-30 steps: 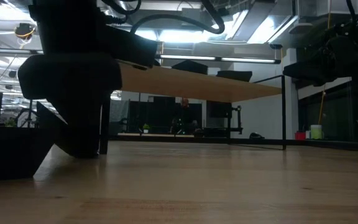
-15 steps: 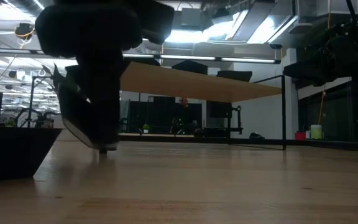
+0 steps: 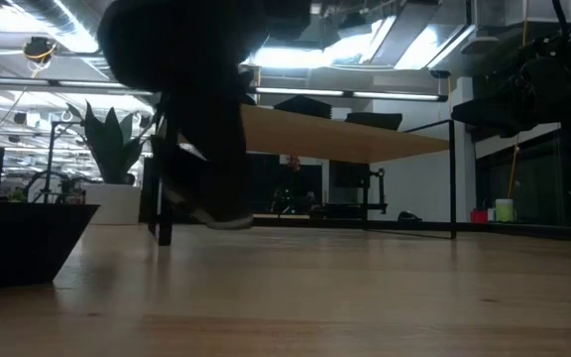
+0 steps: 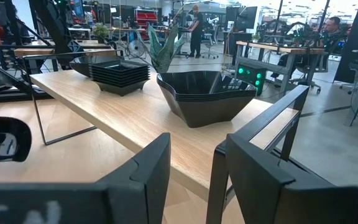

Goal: Pick & Place Mini shaped plates
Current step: Stack the black leaf-shaped plate on top of the black leaf-shaped plate on the shelf

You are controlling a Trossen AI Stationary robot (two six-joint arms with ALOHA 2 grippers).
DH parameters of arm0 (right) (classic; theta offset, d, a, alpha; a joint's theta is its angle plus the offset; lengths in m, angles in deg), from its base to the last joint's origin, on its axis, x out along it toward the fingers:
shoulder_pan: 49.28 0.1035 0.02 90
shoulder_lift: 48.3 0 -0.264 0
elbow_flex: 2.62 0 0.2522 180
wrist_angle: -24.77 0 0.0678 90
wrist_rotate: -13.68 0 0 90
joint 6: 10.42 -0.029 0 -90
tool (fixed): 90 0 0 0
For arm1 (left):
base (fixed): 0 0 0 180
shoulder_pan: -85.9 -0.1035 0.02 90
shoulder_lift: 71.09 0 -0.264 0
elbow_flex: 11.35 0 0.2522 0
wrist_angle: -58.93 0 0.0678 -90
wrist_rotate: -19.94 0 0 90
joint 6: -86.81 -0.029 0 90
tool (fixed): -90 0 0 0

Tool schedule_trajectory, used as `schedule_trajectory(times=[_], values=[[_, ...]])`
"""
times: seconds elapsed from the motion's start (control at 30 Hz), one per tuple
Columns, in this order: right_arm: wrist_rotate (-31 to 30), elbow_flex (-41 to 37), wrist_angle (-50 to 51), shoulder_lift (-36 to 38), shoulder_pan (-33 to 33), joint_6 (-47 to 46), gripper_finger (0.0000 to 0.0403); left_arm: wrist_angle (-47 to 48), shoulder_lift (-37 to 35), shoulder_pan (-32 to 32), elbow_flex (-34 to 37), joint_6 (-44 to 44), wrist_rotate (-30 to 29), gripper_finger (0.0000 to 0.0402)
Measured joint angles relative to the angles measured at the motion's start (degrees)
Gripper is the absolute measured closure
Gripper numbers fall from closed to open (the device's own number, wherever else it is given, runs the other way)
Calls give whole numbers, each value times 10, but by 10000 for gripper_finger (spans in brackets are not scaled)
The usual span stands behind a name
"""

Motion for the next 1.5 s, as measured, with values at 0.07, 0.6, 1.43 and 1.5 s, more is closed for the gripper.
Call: schedule_trajectory(times=[0.07,0.6,1.43,1.5], values=[[0,0,0,0,0,0,249,-20,0,-2,0,-26,1,399],[0,0,0,0,0,0,249,-180,-35,-18,0,-213,4,400],[0,0,0,0,0,0,249,-251,-144,-16,0,-359,-153,399],[0,0,0,0,0,0,249,-250,-150,-16,0,-358,-187,399]])
